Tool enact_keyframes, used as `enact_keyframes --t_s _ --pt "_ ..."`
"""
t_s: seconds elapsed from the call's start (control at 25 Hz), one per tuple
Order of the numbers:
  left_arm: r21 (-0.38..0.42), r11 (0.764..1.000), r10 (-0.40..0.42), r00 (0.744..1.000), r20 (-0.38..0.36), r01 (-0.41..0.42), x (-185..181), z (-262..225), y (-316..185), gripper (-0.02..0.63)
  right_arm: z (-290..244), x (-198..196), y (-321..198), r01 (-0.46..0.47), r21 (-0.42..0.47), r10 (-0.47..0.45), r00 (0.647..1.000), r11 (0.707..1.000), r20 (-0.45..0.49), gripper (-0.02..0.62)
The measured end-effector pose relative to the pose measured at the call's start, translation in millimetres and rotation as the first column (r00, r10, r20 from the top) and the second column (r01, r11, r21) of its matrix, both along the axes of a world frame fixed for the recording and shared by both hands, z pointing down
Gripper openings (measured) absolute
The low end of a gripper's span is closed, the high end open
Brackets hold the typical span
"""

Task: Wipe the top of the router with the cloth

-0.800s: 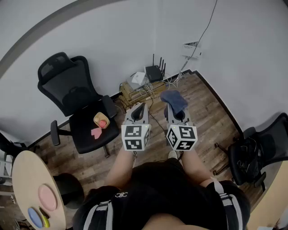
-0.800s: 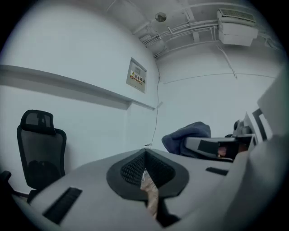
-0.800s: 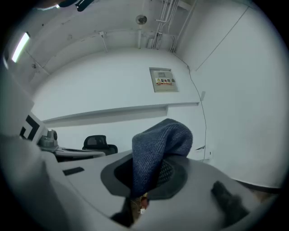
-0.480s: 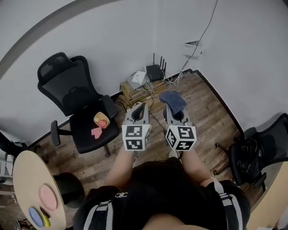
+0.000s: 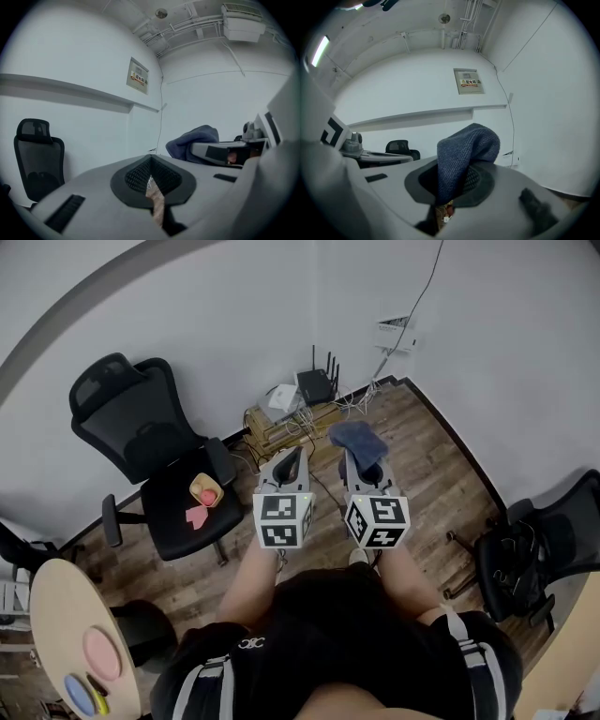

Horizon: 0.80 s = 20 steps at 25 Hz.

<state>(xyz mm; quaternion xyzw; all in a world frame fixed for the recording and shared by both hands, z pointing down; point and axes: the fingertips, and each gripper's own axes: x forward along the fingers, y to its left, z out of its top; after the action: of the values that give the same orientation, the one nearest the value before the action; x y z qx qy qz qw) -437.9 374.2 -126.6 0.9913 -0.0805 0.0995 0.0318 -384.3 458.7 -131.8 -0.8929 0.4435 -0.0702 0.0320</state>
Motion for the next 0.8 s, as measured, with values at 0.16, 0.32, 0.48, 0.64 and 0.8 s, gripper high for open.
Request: enact_keyframes --t_s 0.16,0.32,0.48,0.64,0.8 --pt "0.002 1.0 0.002 1.0 -0.001 -0.002 3 1 7 0.012 0 5 10 -0.022 0.019 0.022 1.0 1.0 0.009 0.044" --pt "0.004 1.0 0.004 1.0 0.001 -0.004 3 7 17 0.012 3 8 23 -0.032 0.035 0.032 0.999 0.999 0.015 0.044" --pt "0.009 1.0 -0.013 1.0 0.001 0.013 15 8 12 0.012 -4 24 18 -0.019 0.049 0.02 1.0 0.999 -0.013 0.044" --pt "0.021 0.999 -0.044 0.999 -0.023 0.044 39 -5 8 0.012 -16 54 18 -0.013 0.07 0.015 0.999 0.997 -0.034 0.044" --pt "0.026 0.998 -0.06 0.998 -0.024 0.061 73 -17 7 0.012 -24 89 23 0.009 0.078 -0.005 0.999 0.997 -0.045 0.044"
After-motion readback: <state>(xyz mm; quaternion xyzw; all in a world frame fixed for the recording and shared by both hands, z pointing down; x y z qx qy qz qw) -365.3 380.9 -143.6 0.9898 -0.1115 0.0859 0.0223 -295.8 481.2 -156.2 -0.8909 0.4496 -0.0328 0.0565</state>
